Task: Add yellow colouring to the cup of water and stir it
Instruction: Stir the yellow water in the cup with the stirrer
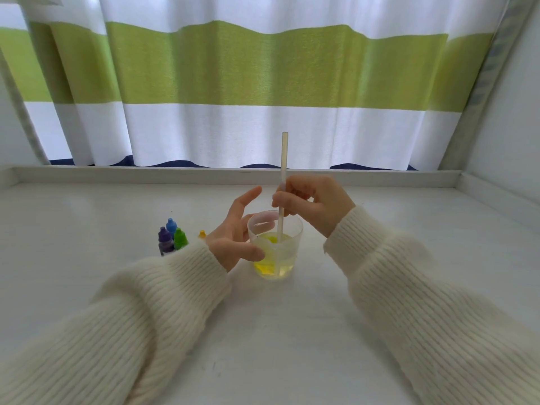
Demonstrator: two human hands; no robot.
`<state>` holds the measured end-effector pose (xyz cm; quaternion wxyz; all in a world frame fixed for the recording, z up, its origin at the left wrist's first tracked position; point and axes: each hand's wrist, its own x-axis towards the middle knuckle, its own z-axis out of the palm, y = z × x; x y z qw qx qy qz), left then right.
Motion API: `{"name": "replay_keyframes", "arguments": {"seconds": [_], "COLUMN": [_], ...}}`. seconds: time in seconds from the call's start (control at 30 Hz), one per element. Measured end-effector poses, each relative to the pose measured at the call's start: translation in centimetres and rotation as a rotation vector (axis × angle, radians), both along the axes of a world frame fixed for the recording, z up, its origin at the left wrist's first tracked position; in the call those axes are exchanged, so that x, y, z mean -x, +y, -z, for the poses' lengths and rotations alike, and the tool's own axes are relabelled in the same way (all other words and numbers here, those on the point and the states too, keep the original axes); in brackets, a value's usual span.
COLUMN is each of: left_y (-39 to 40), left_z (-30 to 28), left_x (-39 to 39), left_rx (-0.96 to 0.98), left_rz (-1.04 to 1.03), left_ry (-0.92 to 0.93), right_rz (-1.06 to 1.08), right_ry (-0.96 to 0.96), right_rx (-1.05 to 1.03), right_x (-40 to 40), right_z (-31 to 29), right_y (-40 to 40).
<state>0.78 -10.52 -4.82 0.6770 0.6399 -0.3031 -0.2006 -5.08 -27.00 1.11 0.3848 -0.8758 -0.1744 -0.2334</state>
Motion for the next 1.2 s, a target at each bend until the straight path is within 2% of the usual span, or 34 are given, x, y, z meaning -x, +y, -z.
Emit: {"name": "replay_keyframes", "arguments": {"seconds": [0.27, 0.93, 1.2], "left_y": [0.0, -0.1, -0.1], "left_z": [0.3, 0.3, 0.0], "left_x": [0.0, 0.1, 0.5], "left_rx": [-0.043, -0.019, -0.023], "left_rz": [0.017, -0.006, -0.015], "left_ry": [-0.045, -0.001, 0.001], "right_rz": [-0.004, 0.169, 0.07], "right_ry": [-0.003, -0.077, -0.019], "right_rx": [-0.058, 0.171, 0.066], "right_x": [-0.2, -0.8, -0.4], "right_z": [0.3, 0.0, 0.0], "right_y": [0.5, -1.3, -0.9]}}
